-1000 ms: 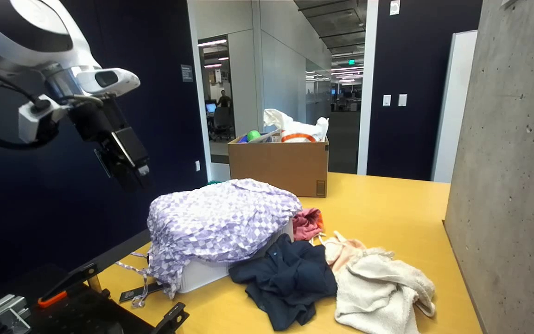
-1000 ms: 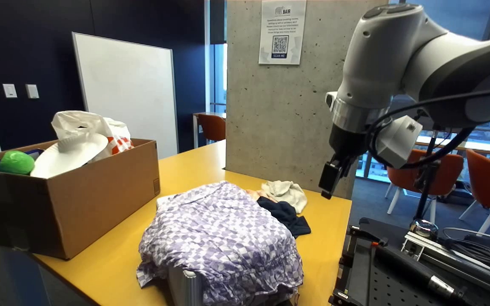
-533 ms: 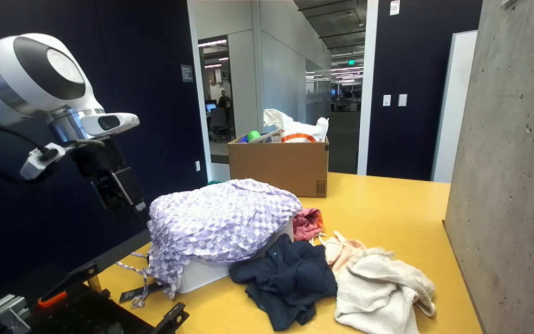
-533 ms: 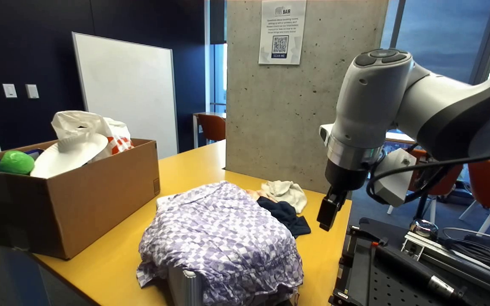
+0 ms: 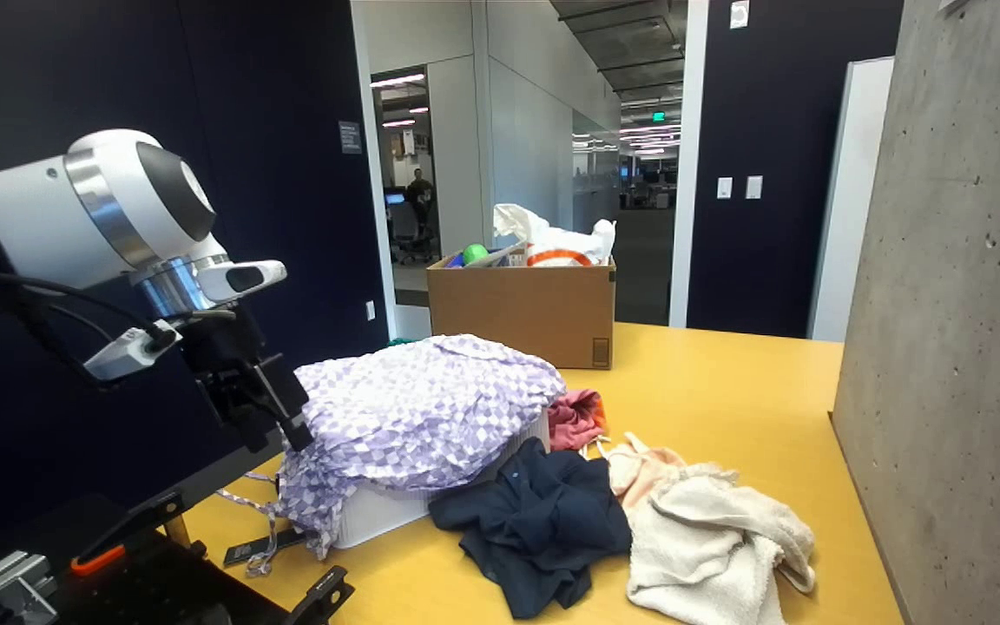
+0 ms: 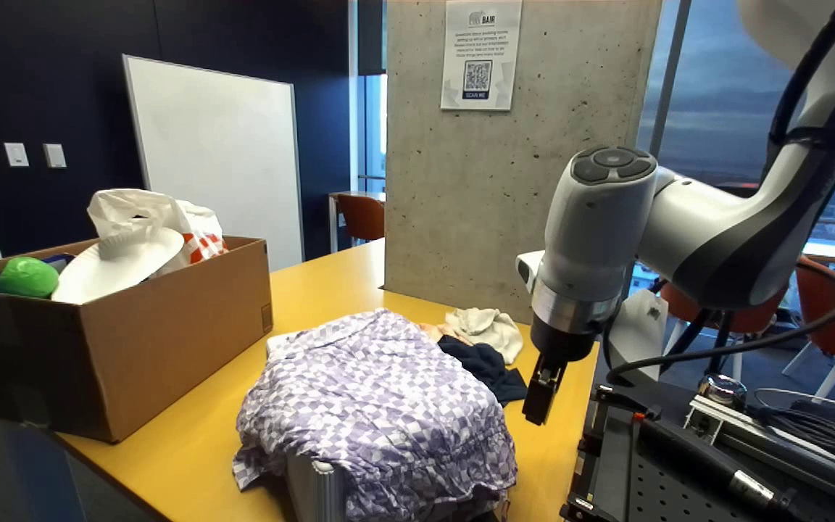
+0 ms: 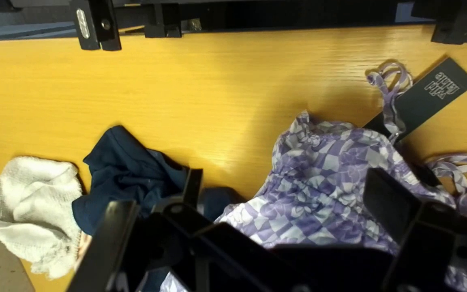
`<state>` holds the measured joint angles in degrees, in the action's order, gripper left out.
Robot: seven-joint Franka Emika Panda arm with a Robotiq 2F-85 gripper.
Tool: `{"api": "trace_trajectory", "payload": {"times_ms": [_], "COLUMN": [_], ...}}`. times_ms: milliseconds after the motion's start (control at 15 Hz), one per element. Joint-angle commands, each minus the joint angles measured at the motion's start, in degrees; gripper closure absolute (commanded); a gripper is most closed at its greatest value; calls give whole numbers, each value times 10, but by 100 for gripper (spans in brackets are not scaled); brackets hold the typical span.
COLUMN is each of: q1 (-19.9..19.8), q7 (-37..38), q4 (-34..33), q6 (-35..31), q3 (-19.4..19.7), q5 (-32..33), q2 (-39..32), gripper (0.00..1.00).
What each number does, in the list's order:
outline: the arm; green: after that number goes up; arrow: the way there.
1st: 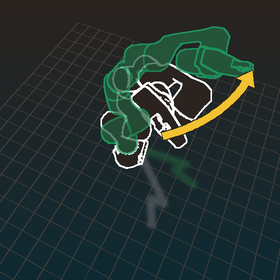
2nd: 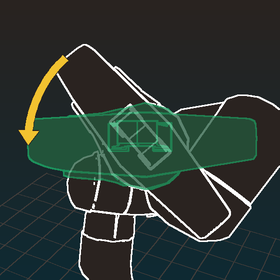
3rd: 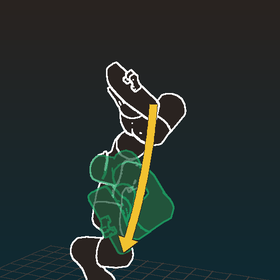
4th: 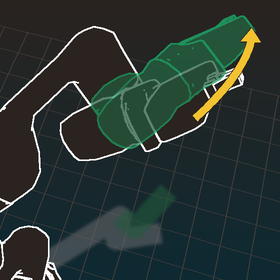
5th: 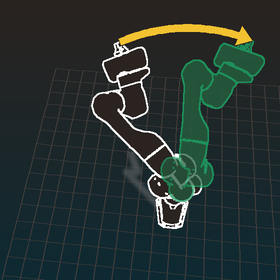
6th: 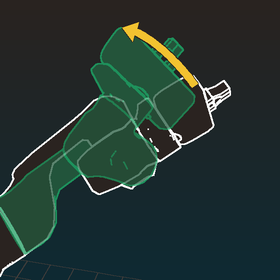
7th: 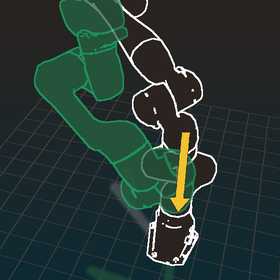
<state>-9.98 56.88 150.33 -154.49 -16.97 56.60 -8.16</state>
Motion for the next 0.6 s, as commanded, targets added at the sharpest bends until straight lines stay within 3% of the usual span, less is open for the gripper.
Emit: {"api": "trace_trajectory", "payload": {"times_ms": [0, 67, 133, 400, 533], "q1": [10, 12, 1, 1, 13], "q7": [50, 56, 23, 22, 54], "q4": [-74, -86, -48, -58, -58], "q6": [6, 10, 3, 3, 0], "q3": [22, 25, 12, 14, 18], "q5": [81, 93, 58, 61, 91], "q2": [-95, -107, -65, -83, -90], "gripper": [0, 0, 0, 0, 0]}}
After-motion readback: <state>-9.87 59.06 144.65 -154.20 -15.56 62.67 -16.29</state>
